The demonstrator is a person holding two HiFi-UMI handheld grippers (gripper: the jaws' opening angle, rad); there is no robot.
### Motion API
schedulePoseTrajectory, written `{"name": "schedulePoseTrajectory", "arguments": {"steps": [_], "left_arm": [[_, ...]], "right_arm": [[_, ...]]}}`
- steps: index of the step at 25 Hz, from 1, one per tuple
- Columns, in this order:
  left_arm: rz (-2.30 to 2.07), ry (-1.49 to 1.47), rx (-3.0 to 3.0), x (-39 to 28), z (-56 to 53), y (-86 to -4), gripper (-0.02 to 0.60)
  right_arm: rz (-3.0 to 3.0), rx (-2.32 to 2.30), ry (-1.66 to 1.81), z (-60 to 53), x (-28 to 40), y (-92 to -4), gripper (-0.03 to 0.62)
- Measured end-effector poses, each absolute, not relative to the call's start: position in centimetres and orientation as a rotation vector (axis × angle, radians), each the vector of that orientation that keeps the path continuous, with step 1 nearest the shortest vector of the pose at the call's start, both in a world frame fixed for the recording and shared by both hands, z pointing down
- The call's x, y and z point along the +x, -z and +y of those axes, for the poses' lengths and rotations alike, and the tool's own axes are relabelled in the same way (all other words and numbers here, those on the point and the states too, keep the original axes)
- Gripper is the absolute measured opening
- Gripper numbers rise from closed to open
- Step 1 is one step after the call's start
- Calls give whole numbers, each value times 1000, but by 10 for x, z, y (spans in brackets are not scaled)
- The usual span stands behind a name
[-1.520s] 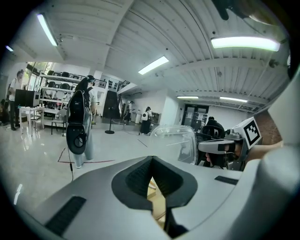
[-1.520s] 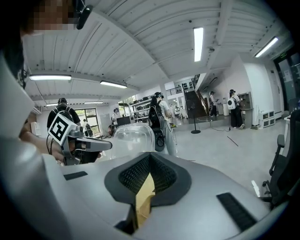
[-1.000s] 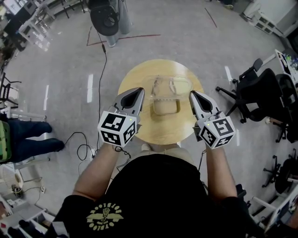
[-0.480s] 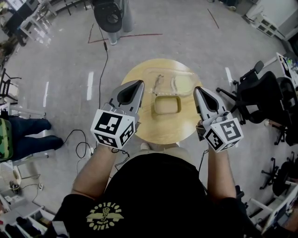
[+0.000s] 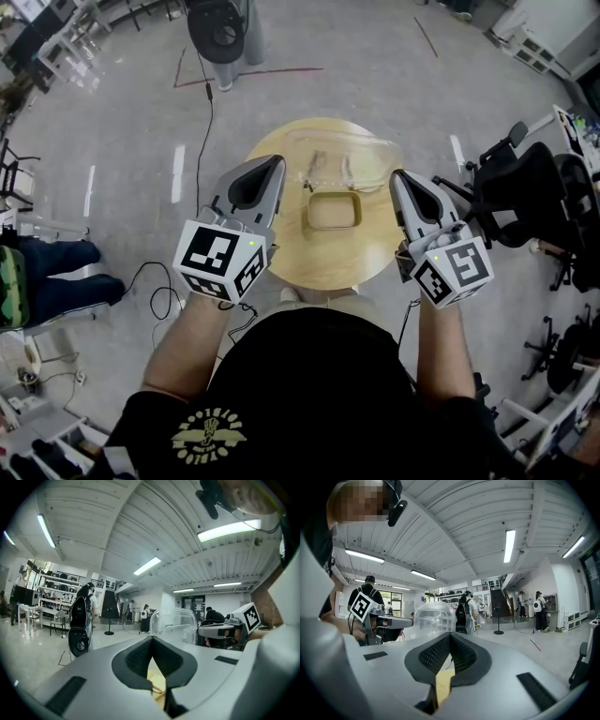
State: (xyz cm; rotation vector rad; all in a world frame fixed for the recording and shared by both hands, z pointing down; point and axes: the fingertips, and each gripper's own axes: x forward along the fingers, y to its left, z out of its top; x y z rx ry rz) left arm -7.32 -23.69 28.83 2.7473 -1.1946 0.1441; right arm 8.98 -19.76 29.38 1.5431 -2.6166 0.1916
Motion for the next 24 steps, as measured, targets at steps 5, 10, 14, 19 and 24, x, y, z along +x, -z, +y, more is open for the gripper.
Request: {"name": "schedulePoseTrajectory", "arguments": {"steps": [5,10,14,19,24], "left_arm": [[-1192,-143,2747,-72,-235,-288,15],[-1193,-149,2745,-67,-233,-290,15],[-1193,-153,2740,-66,-233,-292,15],[-1197,-159,2736,-63,-232,-294,15],[-1202,-158,2734,-60,-230,-295,15]], "right_arm": [[-2615,1545,-200,-197,92,-294,14],[-2619,1543,-203,-195,96,-295,14],[-2620,1541,-208,-195,97,-295,14],[-2622,1534,-216,-194,100,-297,14],[-2622,1523,-219,-193,102,-299,14]]}}
